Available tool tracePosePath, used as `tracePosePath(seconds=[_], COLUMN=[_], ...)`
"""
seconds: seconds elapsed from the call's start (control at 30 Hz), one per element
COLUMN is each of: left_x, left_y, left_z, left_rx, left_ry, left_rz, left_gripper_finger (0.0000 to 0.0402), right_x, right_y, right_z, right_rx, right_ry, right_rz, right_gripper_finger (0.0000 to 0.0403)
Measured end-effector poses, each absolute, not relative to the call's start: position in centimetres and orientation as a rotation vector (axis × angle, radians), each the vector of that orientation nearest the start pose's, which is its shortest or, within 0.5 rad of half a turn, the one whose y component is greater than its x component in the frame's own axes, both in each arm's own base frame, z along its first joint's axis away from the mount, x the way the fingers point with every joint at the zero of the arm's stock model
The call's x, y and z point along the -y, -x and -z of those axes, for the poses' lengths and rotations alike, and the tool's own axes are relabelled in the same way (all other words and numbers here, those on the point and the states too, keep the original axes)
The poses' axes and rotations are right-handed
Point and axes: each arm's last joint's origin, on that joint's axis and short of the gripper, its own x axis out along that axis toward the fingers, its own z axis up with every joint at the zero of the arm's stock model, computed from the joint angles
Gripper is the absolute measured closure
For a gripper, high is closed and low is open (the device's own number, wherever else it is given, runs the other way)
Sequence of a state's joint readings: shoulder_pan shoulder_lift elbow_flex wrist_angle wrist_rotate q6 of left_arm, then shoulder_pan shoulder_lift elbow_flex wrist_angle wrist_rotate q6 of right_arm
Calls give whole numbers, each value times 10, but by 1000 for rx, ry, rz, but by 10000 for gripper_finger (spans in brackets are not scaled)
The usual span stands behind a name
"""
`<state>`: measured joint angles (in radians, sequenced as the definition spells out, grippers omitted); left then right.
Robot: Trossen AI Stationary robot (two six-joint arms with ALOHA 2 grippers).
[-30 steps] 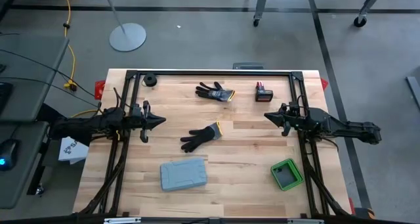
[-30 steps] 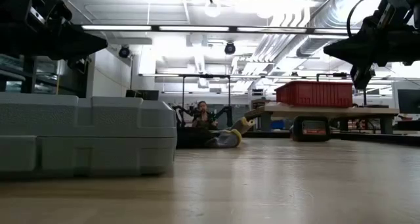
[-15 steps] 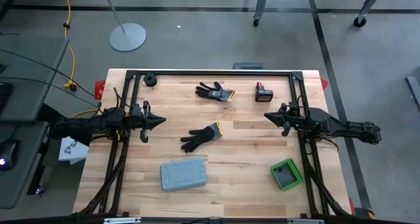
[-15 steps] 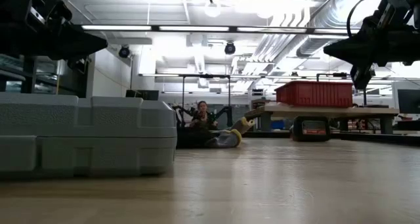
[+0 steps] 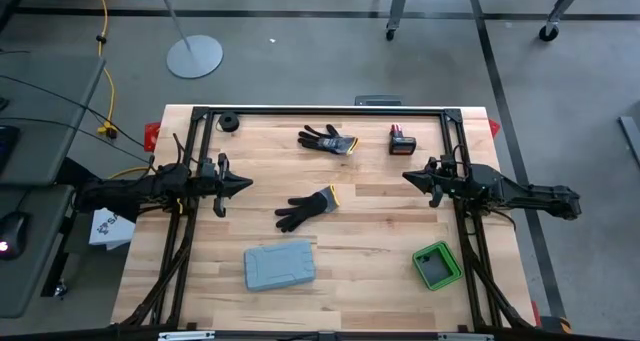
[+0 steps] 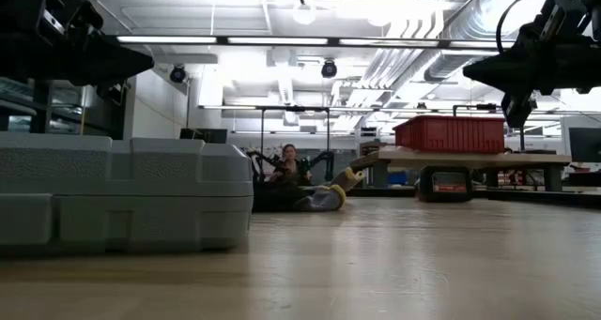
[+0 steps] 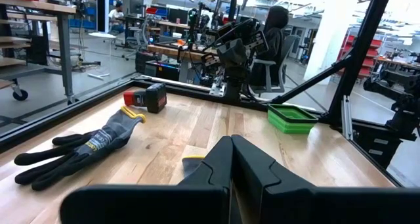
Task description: Coil cords
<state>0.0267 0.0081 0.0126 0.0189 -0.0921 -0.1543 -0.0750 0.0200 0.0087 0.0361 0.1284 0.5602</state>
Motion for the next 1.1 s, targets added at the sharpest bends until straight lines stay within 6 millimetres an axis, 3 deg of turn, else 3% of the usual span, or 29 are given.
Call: tracePosePath(seconds=[0.5, 0.6, 0.77, 0.83, 0.93, 1.1], left_x=[-5, -5, -11, -13, -11, -14], left_y=[-97, -97, -88, -88, -100, -148], left_z=[-169, -177, -213, -231, -272, -327], left_rx=[38, 125, 555, 616, 519, 12], left_ry=[155, 218, 572, 635, 619, 478], left_rz=[-117, -107, -167, -168, -66, -98], left_gripper_finger=[400, 400, 400, 400, 400, 401], right_x=[11, 11, 11, 11, 11, 11], right_y=[-98, -98, -98, -98, -98, -98], right_z=[-168, -168, -168, -168, -168, -168], right_rx=[81, 81, 81, 81, 81, 81], right_ry=[-559, -559, -559, -559, -559, -559], right_rz=[191, 191, 191, 191, 191, 191], right_gripper_finger=[402, 402, 402, 402, 402, 402])
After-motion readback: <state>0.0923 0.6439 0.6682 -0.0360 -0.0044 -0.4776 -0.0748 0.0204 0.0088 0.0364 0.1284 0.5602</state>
